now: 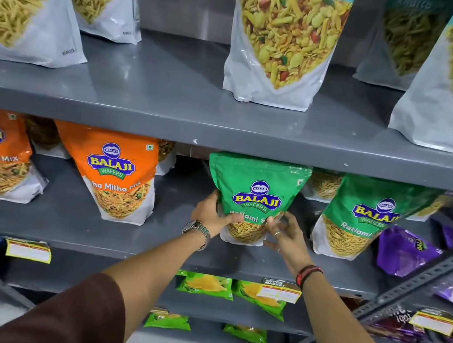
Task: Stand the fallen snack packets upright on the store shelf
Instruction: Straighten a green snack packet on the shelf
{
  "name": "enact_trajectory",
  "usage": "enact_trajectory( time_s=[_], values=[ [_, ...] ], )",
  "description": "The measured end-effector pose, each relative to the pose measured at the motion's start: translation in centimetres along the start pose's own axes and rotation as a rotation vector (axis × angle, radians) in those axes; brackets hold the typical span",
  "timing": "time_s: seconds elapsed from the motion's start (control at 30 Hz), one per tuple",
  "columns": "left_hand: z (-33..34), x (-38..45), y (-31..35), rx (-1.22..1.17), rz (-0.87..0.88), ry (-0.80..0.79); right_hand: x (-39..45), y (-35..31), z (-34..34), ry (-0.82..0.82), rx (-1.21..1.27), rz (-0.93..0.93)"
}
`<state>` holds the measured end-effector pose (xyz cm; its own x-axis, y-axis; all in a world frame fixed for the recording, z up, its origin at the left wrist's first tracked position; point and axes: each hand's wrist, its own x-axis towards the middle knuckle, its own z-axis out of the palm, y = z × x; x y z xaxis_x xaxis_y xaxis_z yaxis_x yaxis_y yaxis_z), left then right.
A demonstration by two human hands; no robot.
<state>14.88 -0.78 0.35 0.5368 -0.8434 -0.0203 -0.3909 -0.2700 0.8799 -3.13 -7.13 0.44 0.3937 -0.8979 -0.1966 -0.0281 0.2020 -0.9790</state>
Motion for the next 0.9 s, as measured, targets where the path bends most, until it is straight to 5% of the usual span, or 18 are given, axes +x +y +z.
enact_trajectory(
  time_s=[0.73, 0.9],
  values=[
    [-1.5, 1.0, -3.3, -0.026, 0.022, -0.005, 0.5, 1.5, 1.0, 0.046, 0.016, 0.035],
    [1.0, -1.5, -5.0, -0.090, -0.109, 0.072, -0.1, 3.2, -3.0, 0.200, 0.120, 0.116]
  ],
)
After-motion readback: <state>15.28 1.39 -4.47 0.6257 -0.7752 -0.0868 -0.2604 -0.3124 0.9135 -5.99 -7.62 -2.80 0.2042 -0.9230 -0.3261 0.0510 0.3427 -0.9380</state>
